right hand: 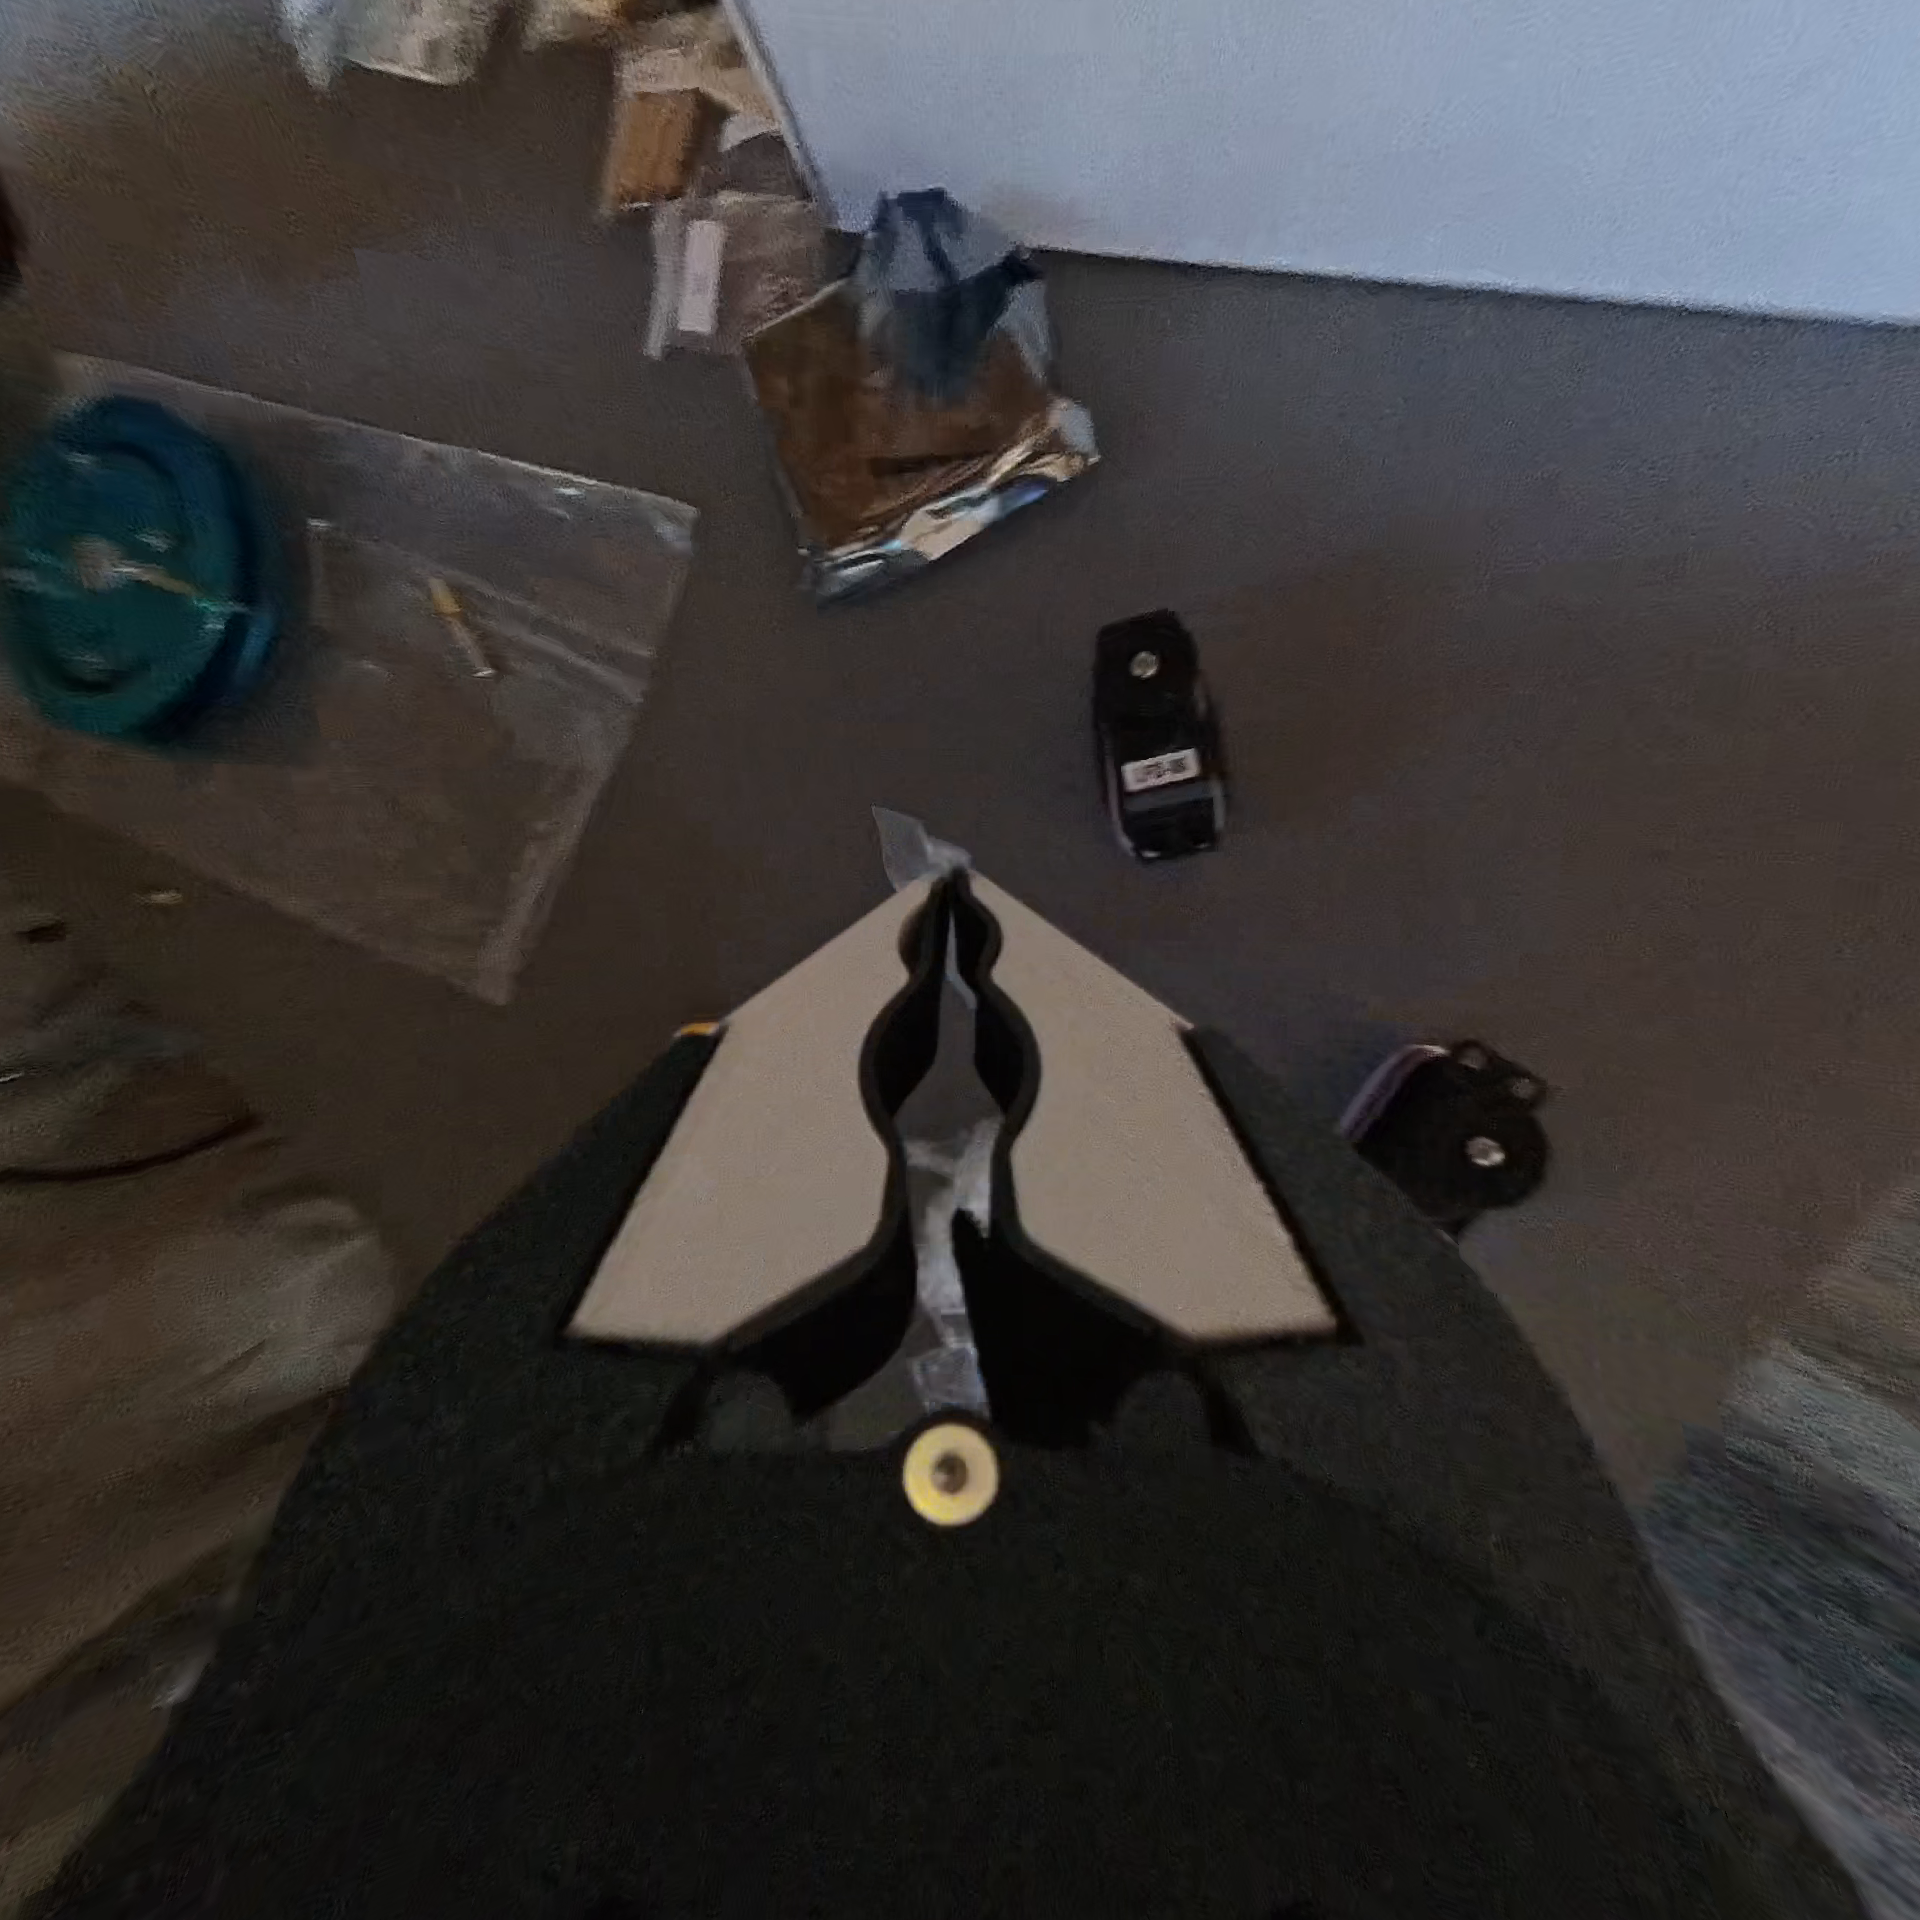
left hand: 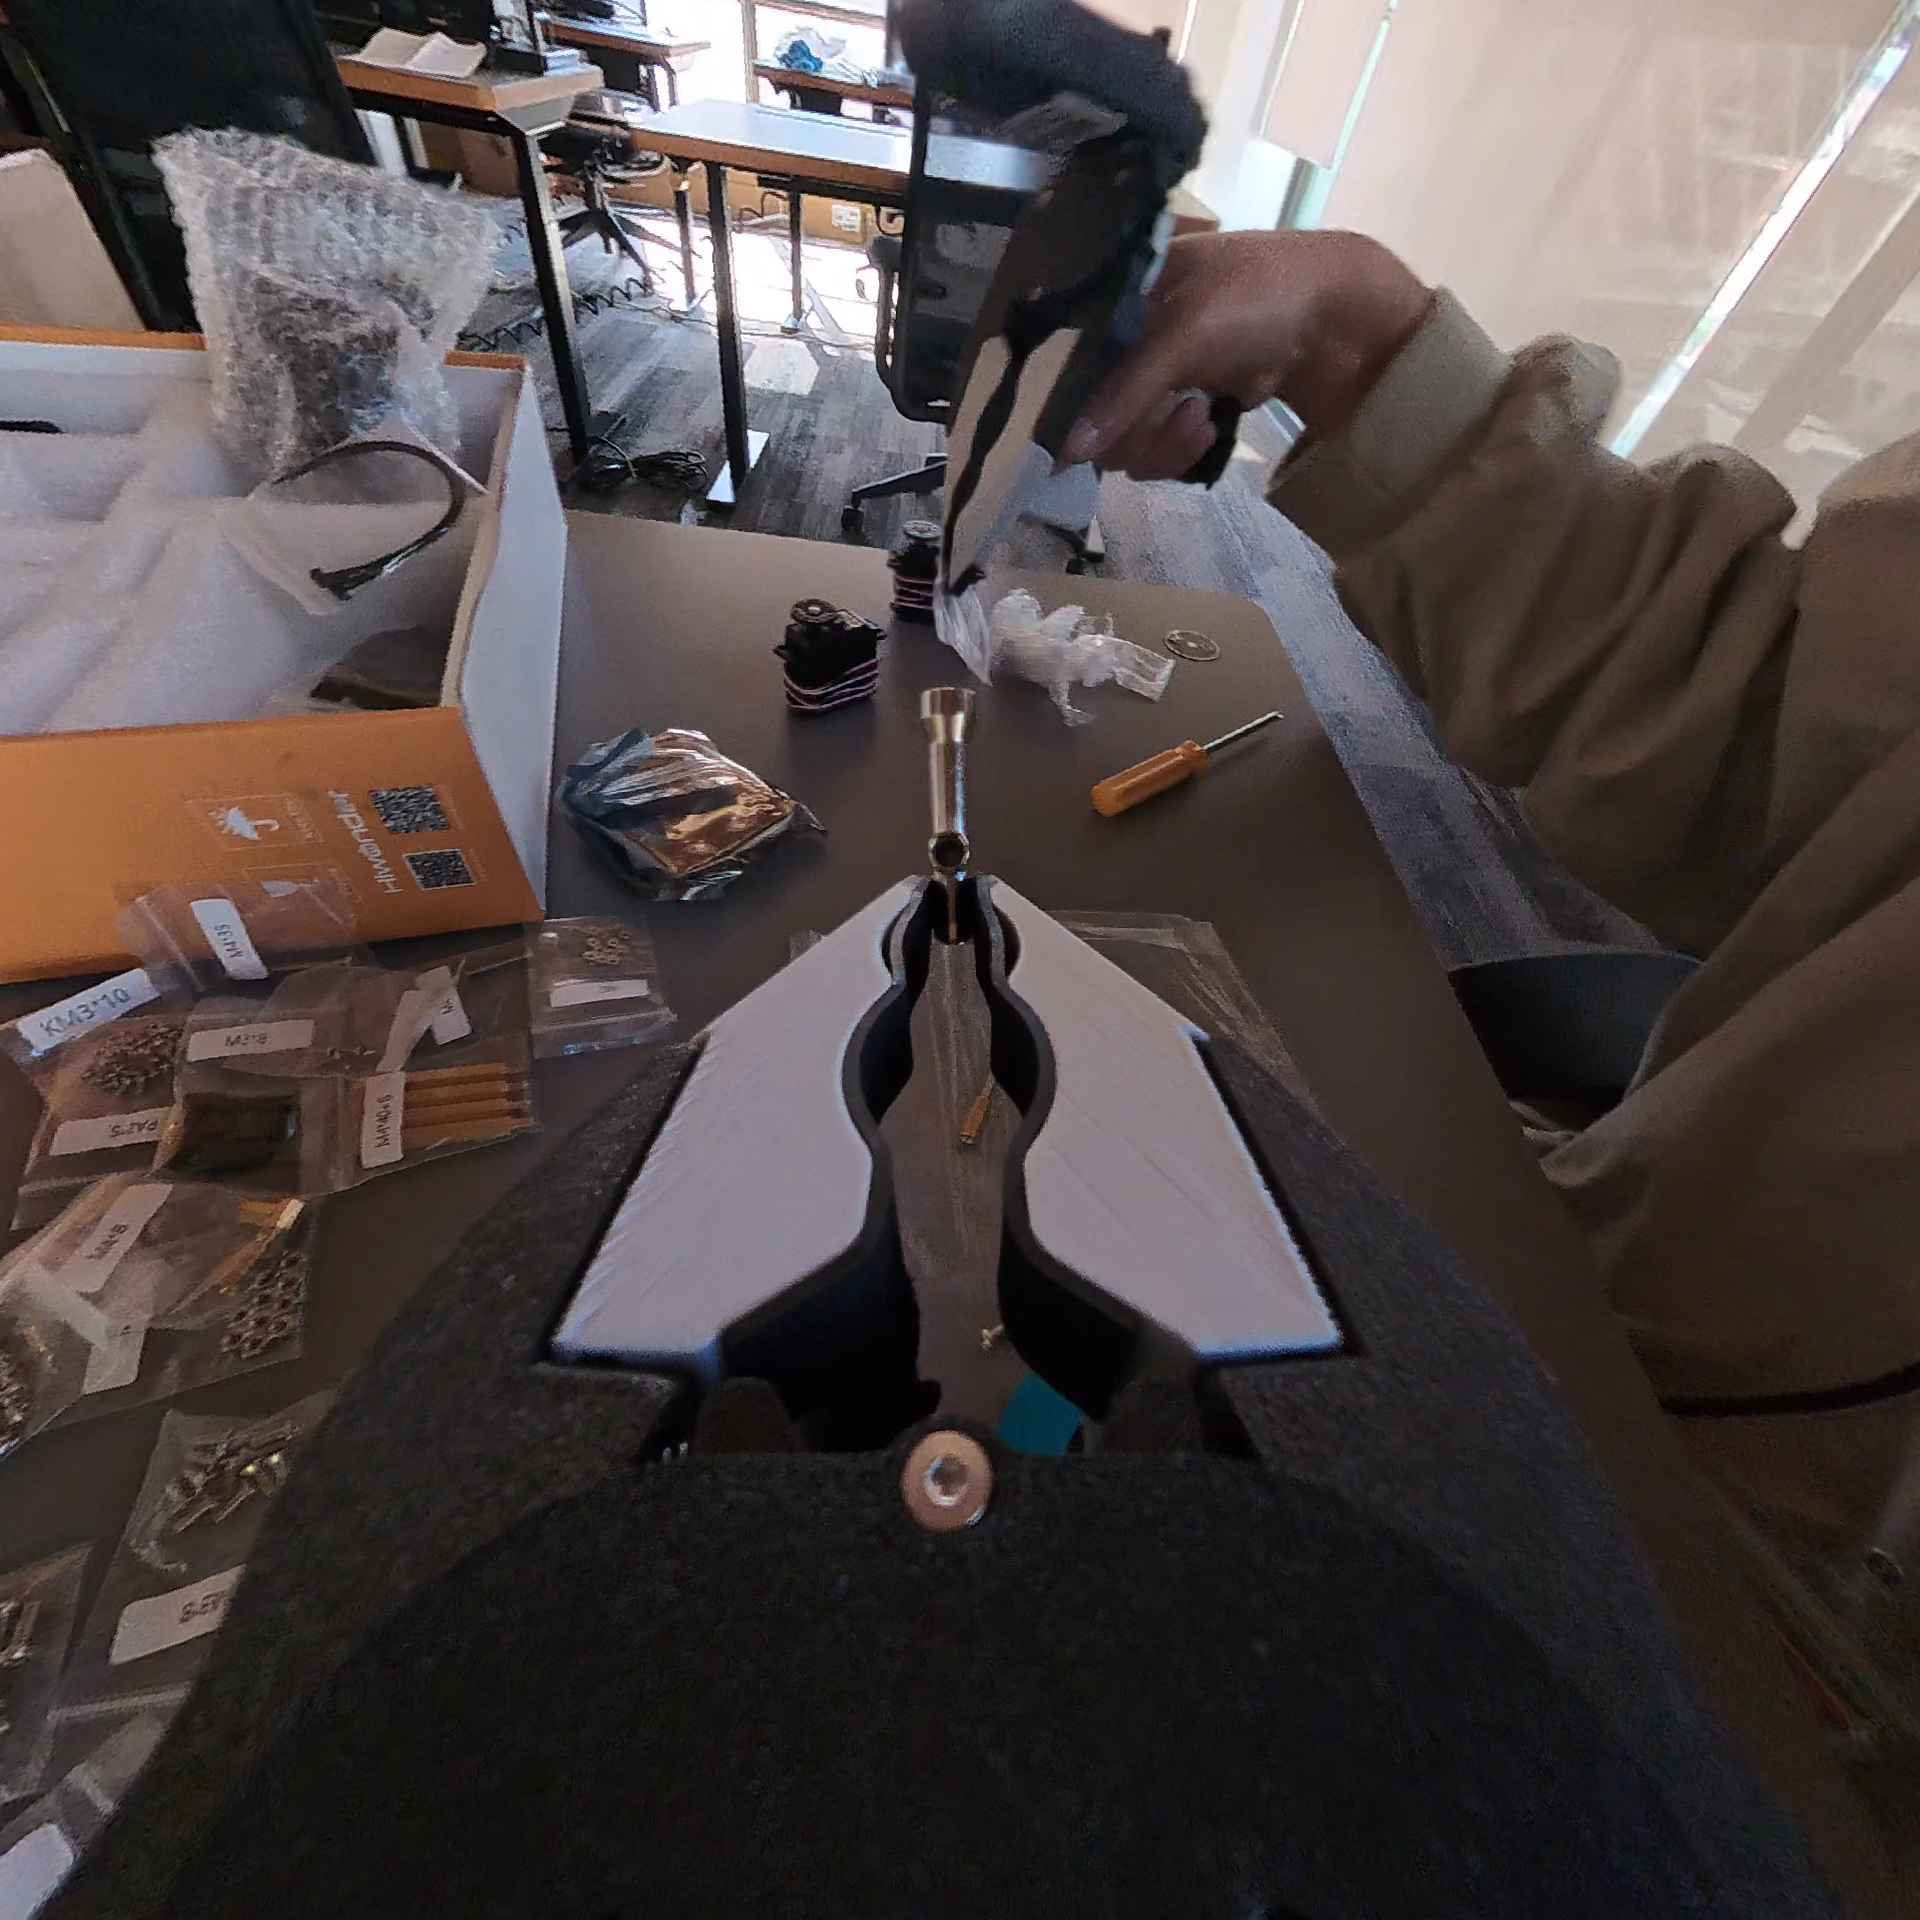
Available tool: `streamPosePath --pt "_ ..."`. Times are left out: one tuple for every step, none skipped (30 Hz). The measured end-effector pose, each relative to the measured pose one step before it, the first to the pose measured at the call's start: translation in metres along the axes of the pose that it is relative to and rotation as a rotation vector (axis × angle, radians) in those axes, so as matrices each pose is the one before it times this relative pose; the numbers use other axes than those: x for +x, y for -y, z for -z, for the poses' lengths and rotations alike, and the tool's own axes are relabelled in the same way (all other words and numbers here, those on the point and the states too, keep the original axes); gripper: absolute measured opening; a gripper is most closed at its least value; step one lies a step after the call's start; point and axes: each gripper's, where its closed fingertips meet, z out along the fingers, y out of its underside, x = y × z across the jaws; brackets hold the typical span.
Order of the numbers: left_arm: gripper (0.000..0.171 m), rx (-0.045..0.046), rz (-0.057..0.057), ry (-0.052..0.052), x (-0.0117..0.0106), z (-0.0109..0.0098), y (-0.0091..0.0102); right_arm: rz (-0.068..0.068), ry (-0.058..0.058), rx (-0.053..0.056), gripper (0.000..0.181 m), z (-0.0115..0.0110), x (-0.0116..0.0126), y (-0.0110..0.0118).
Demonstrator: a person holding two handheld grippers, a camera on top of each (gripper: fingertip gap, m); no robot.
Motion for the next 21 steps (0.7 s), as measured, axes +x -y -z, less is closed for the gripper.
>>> streamPosePath --pt "0.006 -0.00758 -0.0089 -0.0066 0.00403 -0.00041 0.00062 -0.0467 0.1051 -0.0314 0.000 -0.00397 -0.00573 -0.00723" --pt "0.006 -0.00772 -0.0086 -0.0074 0.00394 -0.00064 0.00041 -0.0280 0.0544 -0.0639 0.000 -0.00615 0.00109 -0.01050" --pt "0.006 -0.00793 -0.0109 -0.0086 0.00406 -0.00086 -0.00005 0.0168 -0.0255 -0.0595 0.000 -0.00670 0.01106 -0.00767" --pt "0.006 -0.00482 -0.0146 -0.0034 0.00323 -0.00067 -0.00004 0.0224 -0.0657 -0.0353 0.000 -0.00539 0.01449 -0.00292" --pt "0.006 -0.00281 -0.0107 -0.0044 0.00263 -0.00065 0.00024 -0.0018 -0.0258 -0.0321 0.000 -0.00482 0.00666 -0.00239" --pt "0.006 -0.00199 -0.0034 -0.0066 0.00220 -0.00032 0.00026 0.0112 0.0192 -0.0185 0.000 -0.00319 -0.00293 -0.00026" --pt "0.006 -0.00182 -0.0012 -0.0057 0.00152 -0.00004 -0.00038 0.0306 0.0141 0.0024 0.000 -0.00118 -0.00464 0.00222" --pt "0.006 -0.00390 -0.0005 -0.0027 0.00023 -0.00030 -0.00098 0.0178 0.0175 -0.0334 0.000 -0.00158 -0.00542 -0.00402" --pt "0.006 -0.00495 0.0006 0.0038 -0.00210 -0.00026 -0.00214 0.0215 -0.0244 -0.0557 0.000 -0.00191 0.00089 -0.00765" --pt "0.006 -0.00666 0.0015 0.0062 -0.00148 -0.00049 -0.00128 0.0241 -0.0808 -0.0345 0.004 0.00002 0.01025 -0.00449" --pt "0.006 -0.00657 0.0043 0.0034 -0.00156 -0.00013 -0.00197 0.0054 -0.0691 -0.0139 0.015 0.00186 0.01008 -0.00216" --pt "0.006 -0.00954 0.0106 0.0061 -0.00189 -0.00082 -0.00213 0.0023 -0.0140 -0.0028 0.029 0.00241 0.00205 -0.00121" --pt "0.006 -0.01666 0.0179 0.0148 -0.00342 -0.00059 -0.00323 0.0114 -0.0025 0.0265 0.033 0.00464 -0.00107 0.00245" --pt "0.006 -0.01975 0.0286 0.0207 -0.00559 -0.00147 -0.00401 0.0063 -0.0268 0.0516 0.032 0.00739 0.00113 0.00623" --pt "0.006 -0.01698 0.0457 0.0171 -0.00492 -0.00009 -0.00309 0.0013 -0.0369 0.0685 0.033 0.00920 0.00073 0.00967" --pt "0.006 0.00488 0.0549 -0.0002 -0.00210 0.00149 -0.00007 0.0046 -0.0294 0.0914 0.035 0.00956 -0.00423 0.01465" --pt "0.006 0.02302 0.0569 -0.0208 0.00157 0.00320 0.00214 0.0061 -0.0215 0.1186 0.036 0.00800 -0.00999 0.02112" --pt "0.006 0.03074 0.0593 -0.0315 0.00359 0.00344 0.00315 0.0133 0.0020 0.1347 0.037 0.00361 -0.01813 0.02600" --pt "0.006 0.02972 0.0577 -0.0311 0.00435 0.00477 0.00262 0.0118 0.0373 0.1427 0.039 -0.00268 -0.02799 0.02748" --pt "0.006 0.02361 0.0546 -0.0282 0.00469 0.00526 0.00158 0.0135 0.0894 0.1362 0.041 -0.00969 -0.03810 0.02435" --pt "0.006 0.01988 0.0639 -0.0215 0.00405 0.00553 0.00095 0.0239 0.1066 0.1103 0.045 -0.01580 -0.04005 0.01755"
